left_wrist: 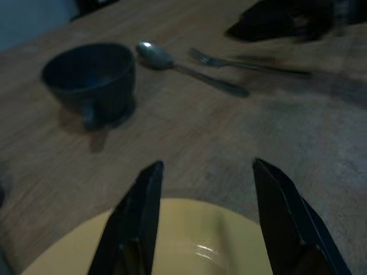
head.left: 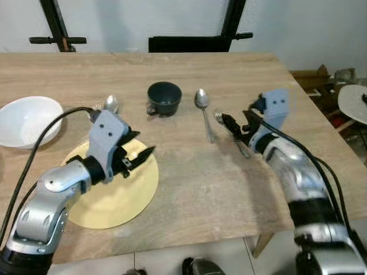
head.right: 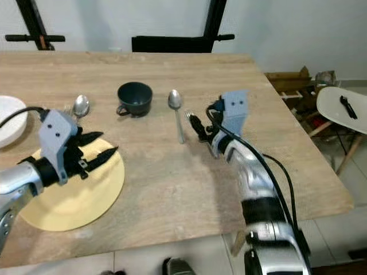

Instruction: Setting the table

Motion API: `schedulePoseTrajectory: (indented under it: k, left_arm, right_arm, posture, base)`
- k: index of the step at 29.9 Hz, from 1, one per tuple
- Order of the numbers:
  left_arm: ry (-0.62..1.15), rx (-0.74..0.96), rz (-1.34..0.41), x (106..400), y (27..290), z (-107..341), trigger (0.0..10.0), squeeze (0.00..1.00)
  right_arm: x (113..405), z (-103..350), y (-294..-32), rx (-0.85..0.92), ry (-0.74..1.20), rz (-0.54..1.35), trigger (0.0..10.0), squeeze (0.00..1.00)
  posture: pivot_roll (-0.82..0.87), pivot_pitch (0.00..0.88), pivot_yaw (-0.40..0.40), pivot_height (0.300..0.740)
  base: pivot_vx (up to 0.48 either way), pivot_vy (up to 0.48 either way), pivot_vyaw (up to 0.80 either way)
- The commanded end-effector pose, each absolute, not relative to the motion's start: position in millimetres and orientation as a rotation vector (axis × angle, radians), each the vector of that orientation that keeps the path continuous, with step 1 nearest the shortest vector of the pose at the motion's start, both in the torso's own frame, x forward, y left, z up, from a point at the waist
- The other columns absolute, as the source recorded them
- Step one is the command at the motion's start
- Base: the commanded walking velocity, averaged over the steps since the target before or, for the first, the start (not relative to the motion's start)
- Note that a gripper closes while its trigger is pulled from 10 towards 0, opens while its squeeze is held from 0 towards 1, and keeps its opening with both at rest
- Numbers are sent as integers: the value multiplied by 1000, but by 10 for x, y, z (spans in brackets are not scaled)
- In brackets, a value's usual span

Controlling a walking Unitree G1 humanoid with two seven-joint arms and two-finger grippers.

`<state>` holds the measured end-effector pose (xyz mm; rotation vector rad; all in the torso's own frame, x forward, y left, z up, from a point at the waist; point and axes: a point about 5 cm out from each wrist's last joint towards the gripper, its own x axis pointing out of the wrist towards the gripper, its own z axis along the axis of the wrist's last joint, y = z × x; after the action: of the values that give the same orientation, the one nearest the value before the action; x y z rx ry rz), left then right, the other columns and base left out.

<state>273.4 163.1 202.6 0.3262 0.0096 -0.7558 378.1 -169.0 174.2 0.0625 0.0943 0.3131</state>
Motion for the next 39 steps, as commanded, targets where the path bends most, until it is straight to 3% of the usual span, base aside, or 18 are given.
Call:
schedulePoseTrajectory:
  k: [1, 13, 23, 39]
  left_arm:
    - [-9, 353, -787, 2718, 1584, 2076, 10000, 0]
    - [-32, 356, -790, 2704, 1612, 2240, 10000, 0]
    - [-5, 362, -829, 2747, 1563, 2185, 10000, 0]
    - [14, 389, -861, 2797, 1593, 2206, 10000, 0]
  right_arm:
    - [3827, 1640, -1740, 51, 144, 265, 10000, 0]
    - [3921, 1708, -2017, 2, 160, 202, 10000, 0]
    - [3790, 1727, -2328, -14, 88, 129, 10000, 0]
    - [3753, 1548, -2320, 9, 147, 187, 10000, 0]
  posture:
    - [33, 127, -42, 740]
    - [51, 142, -21, 740]
    - [-1, 150, 37, 740]
    - [13, 133, 83, 740]
  base:
    - [0, 0, 0]
    - [0, 0, 0]
    - [0, 0, 0]
    - [0, 0, 0]
